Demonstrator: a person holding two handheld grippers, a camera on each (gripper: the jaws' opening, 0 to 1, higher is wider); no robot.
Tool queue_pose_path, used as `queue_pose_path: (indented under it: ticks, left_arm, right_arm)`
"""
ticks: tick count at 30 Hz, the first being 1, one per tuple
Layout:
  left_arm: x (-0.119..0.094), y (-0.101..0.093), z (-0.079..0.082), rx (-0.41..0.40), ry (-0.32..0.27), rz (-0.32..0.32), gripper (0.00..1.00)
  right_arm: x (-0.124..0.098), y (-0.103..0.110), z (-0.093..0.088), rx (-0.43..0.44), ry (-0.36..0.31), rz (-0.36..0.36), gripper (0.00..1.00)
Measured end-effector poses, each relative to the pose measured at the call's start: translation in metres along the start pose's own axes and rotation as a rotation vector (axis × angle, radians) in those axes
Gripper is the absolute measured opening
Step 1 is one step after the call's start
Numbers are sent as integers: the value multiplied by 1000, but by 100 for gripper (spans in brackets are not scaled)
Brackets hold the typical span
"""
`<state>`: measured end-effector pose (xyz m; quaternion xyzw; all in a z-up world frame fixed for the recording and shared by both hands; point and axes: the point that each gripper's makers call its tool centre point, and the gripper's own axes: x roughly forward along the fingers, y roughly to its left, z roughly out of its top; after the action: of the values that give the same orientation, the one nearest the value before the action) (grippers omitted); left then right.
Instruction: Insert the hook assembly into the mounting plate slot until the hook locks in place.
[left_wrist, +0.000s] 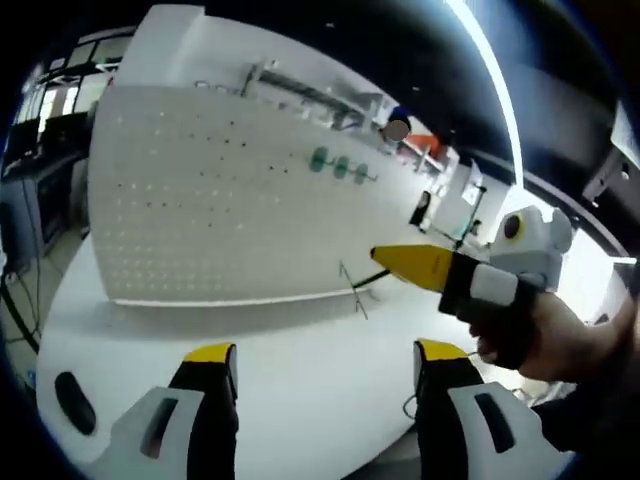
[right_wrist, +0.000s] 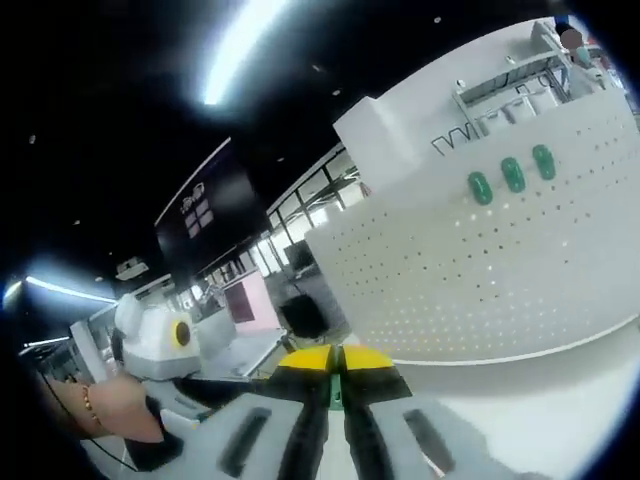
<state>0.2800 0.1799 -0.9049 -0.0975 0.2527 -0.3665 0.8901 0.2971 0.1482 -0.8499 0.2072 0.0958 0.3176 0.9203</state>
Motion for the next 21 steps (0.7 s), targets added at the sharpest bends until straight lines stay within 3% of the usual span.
queue_pose_path:
  ticks: [6, 21]
  left_arm:
    - [-1, -4, 5, -39, -20, -34, 54]
    - [-3, -16, 16, -116, -66, -109, 28]
  right_arm:
    - [0, 9, -4, 6, 5, 21, 0]
    - [1, 34, -4, -12, -1, 75, 0]
